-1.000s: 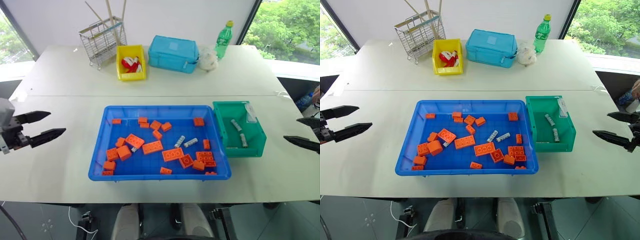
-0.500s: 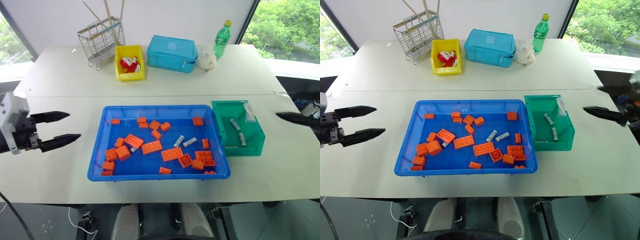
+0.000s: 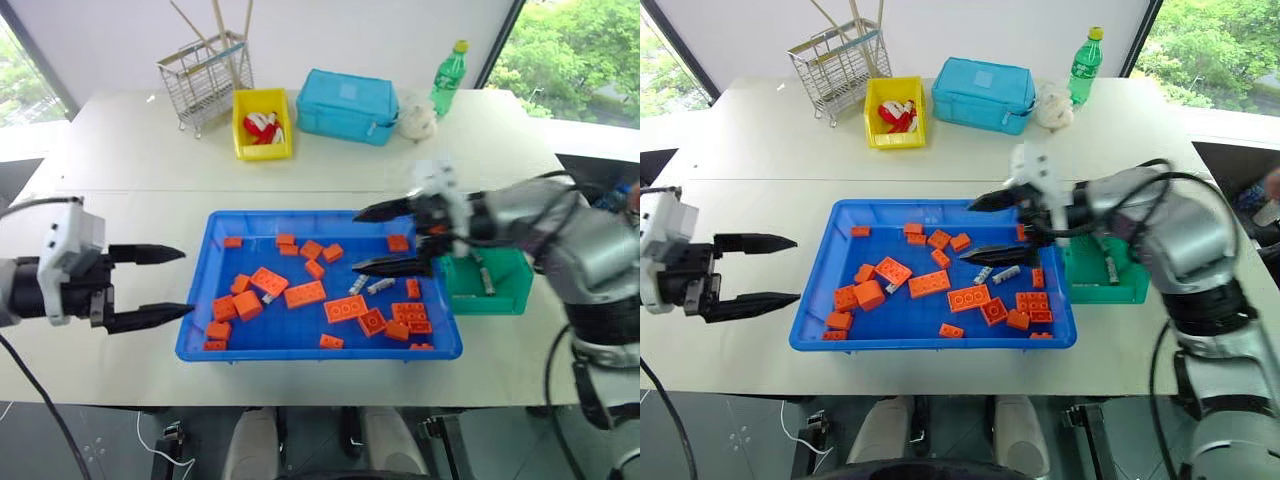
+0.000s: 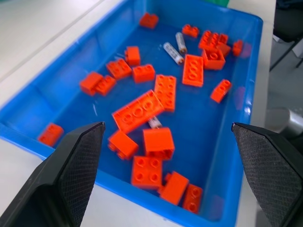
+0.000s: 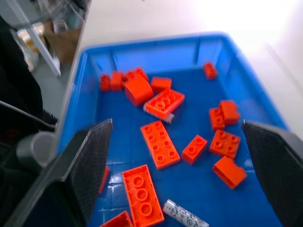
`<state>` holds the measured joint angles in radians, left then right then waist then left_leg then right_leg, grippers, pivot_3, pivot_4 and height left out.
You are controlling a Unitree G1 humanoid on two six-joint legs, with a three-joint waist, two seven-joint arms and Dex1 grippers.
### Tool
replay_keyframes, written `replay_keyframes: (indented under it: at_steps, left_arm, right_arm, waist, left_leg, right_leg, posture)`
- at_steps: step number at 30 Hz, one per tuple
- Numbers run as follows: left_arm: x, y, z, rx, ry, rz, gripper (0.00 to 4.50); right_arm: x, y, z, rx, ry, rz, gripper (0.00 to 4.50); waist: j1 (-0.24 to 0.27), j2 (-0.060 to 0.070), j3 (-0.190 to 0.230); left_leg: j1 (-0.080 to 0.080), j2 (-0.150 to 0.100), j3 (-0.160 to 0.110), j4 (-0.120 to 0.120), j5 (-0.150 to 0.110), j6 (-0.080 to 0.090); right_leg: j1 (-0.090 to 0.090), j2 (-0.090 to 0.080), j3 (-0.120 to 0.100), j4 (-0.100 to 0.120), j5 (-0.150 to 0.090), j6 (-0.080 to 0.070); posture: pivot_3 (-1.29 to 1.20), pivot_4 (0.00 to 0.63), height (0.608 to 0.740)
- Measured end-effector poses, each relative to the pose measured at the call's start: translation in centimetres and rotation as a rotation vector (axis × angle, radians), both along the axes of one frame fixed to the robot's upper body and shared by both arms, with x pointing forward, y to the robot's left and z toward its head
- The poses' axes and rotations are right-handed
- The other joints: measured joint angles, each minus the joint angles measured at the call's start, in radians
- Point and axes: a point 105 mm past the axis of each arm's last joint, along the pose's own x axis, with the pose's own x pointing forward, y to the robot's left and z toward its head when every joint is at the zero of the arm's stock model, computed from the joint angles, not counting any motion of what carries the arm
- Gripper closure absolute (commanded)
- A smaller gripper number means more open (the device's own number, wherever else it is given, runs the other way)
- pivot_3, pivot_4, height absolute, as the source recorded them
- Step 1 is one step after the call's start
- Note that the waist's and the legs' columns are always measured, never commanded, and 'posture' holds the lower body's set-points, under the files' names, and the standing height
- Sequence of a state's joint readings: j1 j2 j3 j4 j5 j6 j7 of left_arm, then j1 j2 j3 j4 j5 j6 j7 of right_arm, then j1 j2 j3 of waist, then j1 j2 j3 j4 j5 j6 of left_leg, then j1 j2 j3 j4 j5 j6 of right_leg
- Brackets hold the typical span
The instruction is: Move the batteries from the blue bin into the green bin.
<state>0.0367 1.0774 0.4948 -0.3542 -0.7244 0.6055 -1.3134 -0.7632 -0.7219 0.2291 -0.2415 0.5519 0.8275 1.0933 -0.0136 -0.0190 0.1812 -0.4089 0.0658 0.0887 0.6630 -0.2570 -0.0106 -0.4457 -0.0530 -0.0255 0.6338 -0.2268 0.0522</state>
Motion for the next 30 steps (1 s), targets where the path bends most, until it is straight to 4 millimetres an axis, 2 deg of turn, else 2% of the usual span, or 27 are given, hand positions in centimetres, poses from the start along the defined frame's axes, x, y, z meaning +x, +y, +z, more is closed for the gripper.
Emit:
replay_keyframes:
  at_steps: [6,10,15,30]
  left_arm:
    - [-0.7,-0.6,-0.6,0.002,0.03,-0.013,0.0]
    - [-0.8,-0.6,-0.7,0.001,0.037,-0.009,0.0]
    - [-0.9,-0.4,-0.6,-0.005,0.042,0.012,0.0]
    - [-0.4,-0.8,-0.1,-0.008,0.016,0.002,0.0]
  right_arm:
    - [1.4,4.6,-4.1,-0.027,0.161,-0.065,0.04]
    - [1.3,6.6,-5.7,-0.034,0.241,-0.104,0.04]
    - [1.1,7.7,-7.5,-0.076,0.27,-0.14,0.04]
    - [1.1,9.3,-9.8,-0.127,0.265,-0.168,0.04]
  waist:
    - [0.001,-0.001,-0.001]
    - [-0.001,-0.001,-0.001]
    - [-0.002,-0.001,-0.001]
    - [-0.004,-0.001,-0.001]
  left_leg:
    - [-0.001,0.0,0.0,0.001,0.0,0.0]
    - [-0.001,0.0,-0.001,0.001,0.0,0.0]
    - [-0.001,0.0,-0.001,0.001,0.0,0.0]
    - [-0.001,0.001,-0.002,0.001,0.0,0.0]
  right_leg:
    - [0.0,0.0,0.0,0.0,0.0,0.0]
    - [0.0,0.001,0.0,0.001,0.0,0.0]
    - [0.0,0.001,-0.001,0.001,0.0,0.0]
    - [0.0,0.002,-0.001,0.001,0.0,0.0]
  posture:
    - [0.0,0.15,0.736]
    - [0.0,0.15,0.736]
    - [0.0,0.15,0.736]
    - [0.0,0.15,0.736]
